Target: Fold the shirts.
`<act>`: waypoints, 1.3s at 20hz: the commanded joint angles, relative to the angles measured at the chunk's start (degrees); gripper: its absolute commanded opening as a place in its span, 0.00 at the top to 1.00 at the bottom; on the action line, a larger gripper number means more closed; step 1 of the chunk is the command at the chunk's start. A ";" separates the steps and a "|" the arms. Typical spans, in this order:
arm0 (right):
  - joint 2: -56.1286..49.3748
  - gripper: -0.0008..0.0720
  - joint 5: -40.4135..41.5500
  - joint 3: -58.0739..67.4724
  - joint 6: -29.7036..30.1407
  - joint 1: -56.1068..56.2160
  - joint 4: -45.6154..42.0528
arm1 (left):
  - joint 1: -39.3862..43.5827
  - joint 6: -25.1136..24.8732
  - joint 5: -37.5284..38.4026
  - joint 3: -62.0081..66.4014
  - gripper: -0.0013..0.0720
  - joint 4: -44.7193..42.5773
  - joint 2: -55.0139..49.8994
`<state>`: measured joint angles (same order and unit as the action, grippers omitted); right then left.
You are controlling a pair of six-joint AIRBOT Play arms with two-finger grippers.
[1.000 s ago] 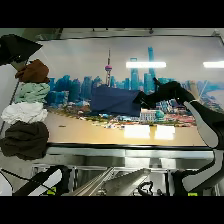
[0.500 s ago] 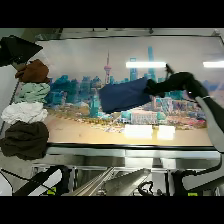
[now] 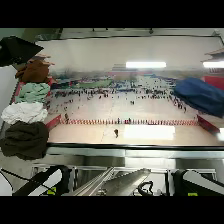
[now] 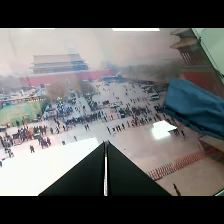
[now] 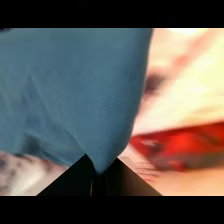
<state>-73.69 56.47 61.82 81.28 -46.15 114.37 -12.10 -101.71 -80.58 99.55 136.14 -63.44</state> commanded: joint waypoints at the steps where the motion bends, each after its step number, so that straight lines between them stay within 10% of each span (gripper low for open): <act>1: 10.27 0.97 0.68 -12.02 0.15 -14.60 -5.09 | 0.04 -0.07 -0.07 0.00 0.96 -0.02 0.02; 9: 13.73 0.97 0.81 -26.97 6.01 -13.60 -0.48 | 0.04 -0.04 -1.22 0.00 0.96 0.04 0.02; 17: 14.38 0.97 -1.90 -19.04 6.47 -13.75 -18.38 | 0.04 -0.04 -3.28 0.00 0.96 0.00 0.04; 23: 9.99 0.94 -4.39 -19.02 9.42 -13.64 -10.82 | 0.04 -0.02 -3.63 0.00 0.96 -0.07 0.02; 25: 9.57 0.24 -3.15 -18.82 9.38 -13.68 -11.08 | 0.02 -0.04 -3.54 0.00 0.96 -0.09 0.02; 26: 9.97 0.15 -0.81 -17.77 8.57 -13.68 -12.72 | 0.04 -0.02 -3.41 0.00 0.96 -0.07 0.02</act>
<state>-63.11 53.19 42.98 90.08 -59.83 102.17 -12.10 -101.71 -84.03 99.57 136.14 -63.44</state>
